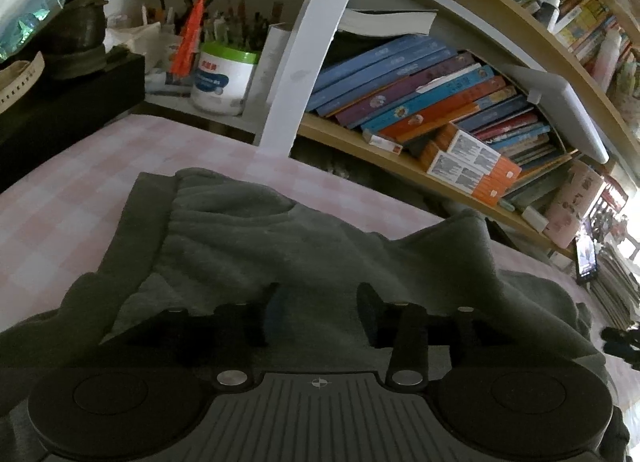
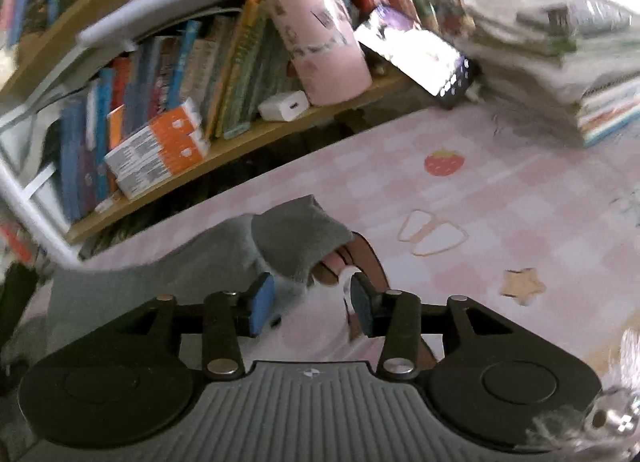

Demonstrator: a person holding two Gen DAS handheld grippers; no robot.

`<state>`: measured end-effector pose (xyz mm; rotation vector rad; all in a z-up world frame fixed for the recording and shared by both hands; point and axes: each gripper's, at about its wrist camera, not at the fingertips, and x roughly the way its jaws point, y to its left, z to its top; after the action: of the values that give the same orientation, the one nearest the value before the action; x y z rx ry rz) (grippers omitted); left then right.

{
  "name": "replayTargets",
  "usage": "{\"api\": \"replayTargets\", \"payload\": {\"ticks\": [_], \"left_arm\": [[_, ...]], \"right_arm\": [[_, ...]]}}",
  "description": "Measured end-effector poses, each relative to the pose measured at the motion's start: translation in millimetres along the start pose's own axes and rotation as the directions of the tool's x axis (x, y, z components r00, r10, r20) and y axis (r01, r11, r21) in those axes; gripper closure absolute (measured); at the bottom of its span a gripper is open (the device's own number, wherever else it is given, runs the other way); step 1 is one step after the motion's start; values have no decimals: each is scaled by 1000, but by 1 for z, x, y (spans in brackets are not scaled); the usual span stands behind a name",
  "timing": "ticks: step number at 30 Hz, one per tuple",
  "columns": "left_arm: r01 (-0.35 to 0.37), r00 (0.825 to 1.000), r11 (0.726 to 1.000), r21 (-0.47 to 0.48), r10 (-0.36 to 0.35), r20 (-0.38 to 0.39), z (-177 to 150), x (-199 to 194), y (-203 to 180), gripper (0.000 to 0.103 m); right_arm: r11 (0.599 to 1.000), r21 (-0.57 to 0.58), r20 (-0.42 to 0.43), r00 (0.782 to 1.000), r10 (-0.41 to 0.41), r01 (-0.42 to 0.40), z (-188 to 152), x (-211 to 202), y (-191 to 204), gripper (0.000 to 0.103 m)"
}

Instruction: Fold clothes

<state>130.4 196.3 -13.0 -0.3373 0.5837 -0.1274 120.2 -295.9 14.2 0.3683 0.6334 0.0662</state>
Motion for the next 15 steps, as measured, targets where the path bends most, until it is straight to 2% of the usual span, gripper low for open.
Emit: {"api": "replayTargets", "payload": {"ticks": [3,5,8,10,11,15], "left_arm": [[1,1000,1000,18,-1,0,0,-1,-4,50],[-2,1000,1000,25,2,2,-1,-1,-5,49],[-14,1000,999,31,14,10,-1,-3,-6,45],[-41,999,999,30,41,25,-1,-7,-6,33],[-52,998,998,29,51,34,-1,-9,-6,33],[-48,998,999,13,47,52,-1,-16,-4,32]], "right_arm": [[981,-157,-47,993,106,-113,-15,-34,15,54],[939,-273,-104,977,188,-210,-33,-57,29,47],[865,-414,-161,958,236,-283,-65,-85,51,47],[809,-498,-193,949,248,-312,-87,-99,67,47],[792,-530,-191,953,236,-302,-93,-103,71,47],[781,-609,-88,991,103,-135,-97,-107,66,51]]}}
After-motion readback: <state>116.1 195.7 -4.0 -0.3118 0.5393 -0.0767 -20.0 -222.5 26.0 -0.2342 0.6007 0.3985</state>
